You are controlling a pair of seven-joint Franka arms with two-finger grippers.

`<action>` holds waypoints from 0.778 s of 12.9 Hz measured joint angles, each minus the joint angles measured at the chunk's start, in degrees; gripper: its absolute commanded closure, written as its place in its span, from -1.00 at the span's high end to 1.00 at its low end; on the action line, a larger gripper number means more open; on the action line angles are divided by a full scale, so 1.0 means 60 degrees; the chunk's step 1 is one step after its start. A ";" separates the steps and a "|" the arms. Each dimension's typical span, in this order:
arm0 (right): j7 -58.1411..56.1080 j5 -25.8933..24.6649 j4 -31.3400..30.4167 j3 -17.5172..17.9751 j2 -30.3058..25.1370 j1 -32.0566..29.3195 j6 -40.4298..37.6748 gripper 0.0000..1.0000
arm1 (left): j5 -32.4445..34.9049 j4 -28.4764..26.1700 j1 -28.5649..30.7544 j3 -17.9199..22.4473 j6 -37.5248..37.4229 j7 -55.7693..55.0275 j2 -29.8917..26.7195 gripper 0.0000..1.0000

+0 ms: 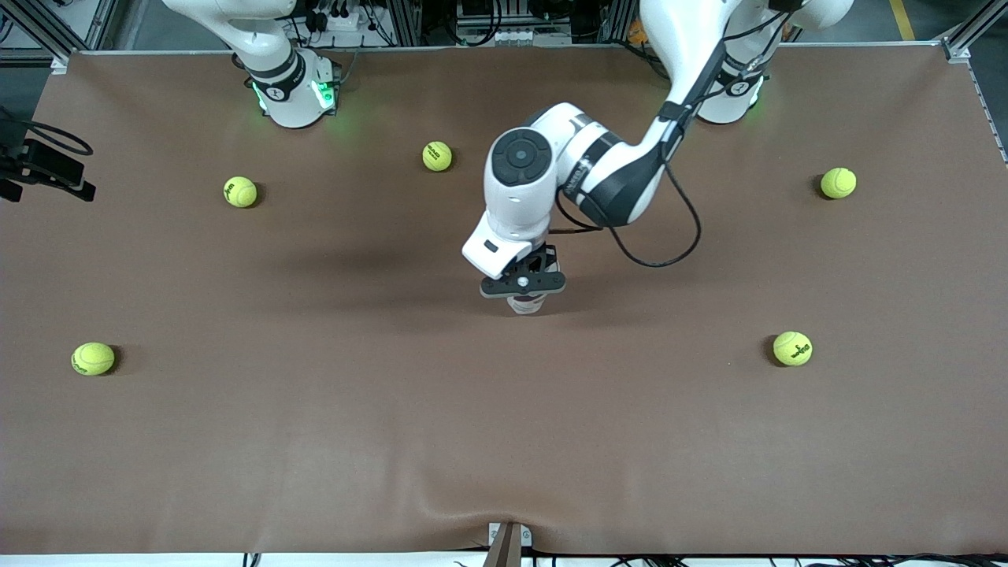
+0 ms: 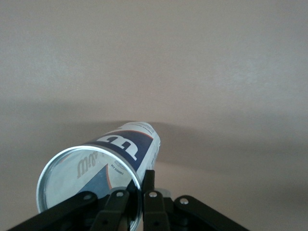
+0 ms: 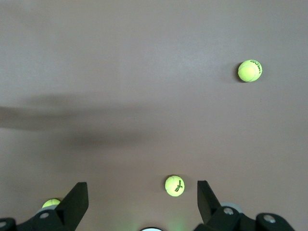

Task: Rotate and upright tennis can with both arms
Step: 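Lower the upright can onto the table and open the left gripper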

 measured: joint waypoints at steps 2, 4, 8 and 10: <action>0.0000 0.0000 0.0000 0.0005 0.0001 0.0003 0.0000 1.00 | 0.0066 0.0004 -0.0045 0.0025 0.0117 0.0005 0.0194 1.00; 0.0000 0.0000 0.0000 0.0005 0.0003 0.0003 0.0001 1.00 | 0.0072 0.0024 -0.0047 0.0074 0.0217 0.0018 0.0243 1.00; 0.0000 -0.0002 0.0002 0.0000 0.0004 0.0001 0.0003 1.00 | 0.0110 0.0365 0.0012 0.0485 -0.0080 0.0084 -0.0300 1.00; 0.0000 -0.0002 0.0005 -0.0002 0.0004 0.0001 0.0005 1.00 | 0.0148 0.0454 0.0336 0.0907 -0.1044 0.0505 -0.1241 1.00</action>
